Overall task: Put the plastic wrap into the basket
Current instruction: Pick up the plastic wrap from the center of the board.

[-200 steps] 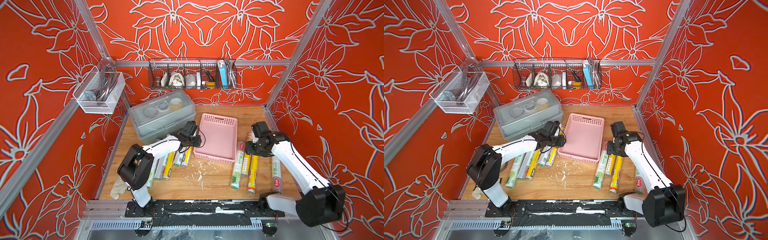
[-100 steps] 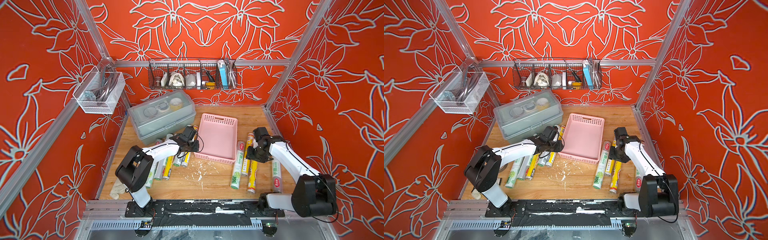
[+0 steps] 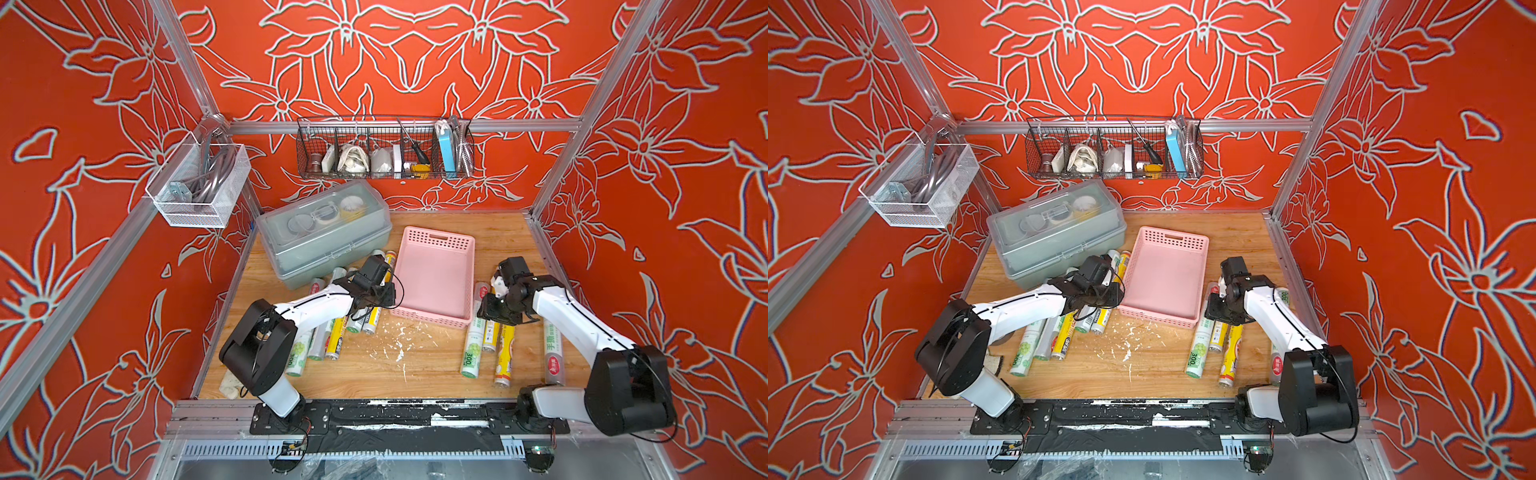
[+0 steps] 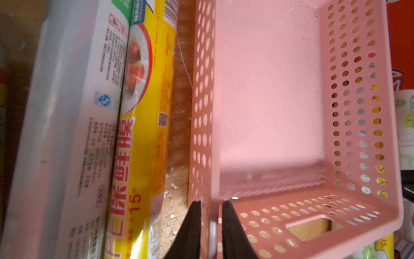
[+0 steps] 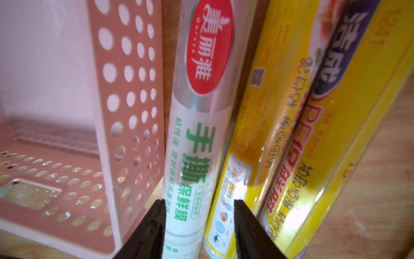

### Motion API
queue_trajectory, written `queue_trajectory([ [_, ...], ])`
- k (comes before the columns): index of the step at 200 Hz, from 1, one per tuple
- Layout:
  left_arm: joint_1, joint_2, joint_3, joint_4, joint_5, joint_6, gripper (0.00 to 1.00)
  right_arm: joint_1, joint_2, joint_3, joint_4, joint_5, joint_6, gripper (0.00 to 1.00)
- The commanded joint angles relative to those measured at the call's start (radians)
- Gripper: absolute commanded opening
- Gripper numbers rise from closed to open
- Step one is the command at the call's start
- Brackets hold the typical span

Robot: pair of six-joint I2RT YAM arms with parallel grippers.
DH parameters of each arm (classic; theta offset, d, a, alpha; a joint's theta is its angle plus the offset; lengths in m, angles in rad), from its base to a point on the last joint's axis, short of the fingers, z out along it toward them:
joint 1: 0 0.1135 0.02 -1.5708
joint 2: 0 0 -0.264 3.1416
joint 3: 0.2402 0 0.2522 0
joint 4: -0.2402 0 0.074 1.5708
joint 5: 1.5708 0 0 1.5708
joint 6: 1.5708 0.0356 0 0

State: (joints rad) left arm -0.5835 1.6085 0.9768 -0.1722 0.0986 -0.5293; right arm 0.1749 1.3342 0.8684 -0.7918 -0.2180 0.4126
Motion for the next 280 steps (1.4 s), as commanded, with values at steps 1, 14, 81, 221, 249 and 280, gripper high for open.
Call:
queue_trajectory([
  [1, -0.005, -0.016, 0.008, -0.003, -0.008, 0.008, 0.30, 0.018, 0.040, 0.018, 0.001, 0.035, 0.018, 0.50],
  [14, -0.005, -0.011, 0.018, -0.008, -0.008, 0.015, 0.32, 0.022, 0.054, 0.018, 0.006, 0.050, 0.021, 0.51],
  [81, 0.002, 0.024, 0.062, 0.009, -0.007, 0.019, 0.33, 0.082, 0.131, 0.015, 0.057, 0.073, 0.059, 0.52],
  [221, 0.008, 0.048, 0.059, 0.033, 0.009, -0.004, 0.34, 0.109, 0.239, 0.027, 0.081, 0.124, 0.048, 0.66],
  [249, 0.008, 0.039, 0.059, 0.027, -0.001, 0.000, 0.34, 0.108, 0.231, 0.032, 0.082, 0.121, 0.039, 0.55],
  [280, 0.010, 0.036, 0.059, 0.022, -0.008, 0.003, 0.34, 0.107, 0.205, 0.050, 0.056, 0.125, 0.029, 0.48],
])
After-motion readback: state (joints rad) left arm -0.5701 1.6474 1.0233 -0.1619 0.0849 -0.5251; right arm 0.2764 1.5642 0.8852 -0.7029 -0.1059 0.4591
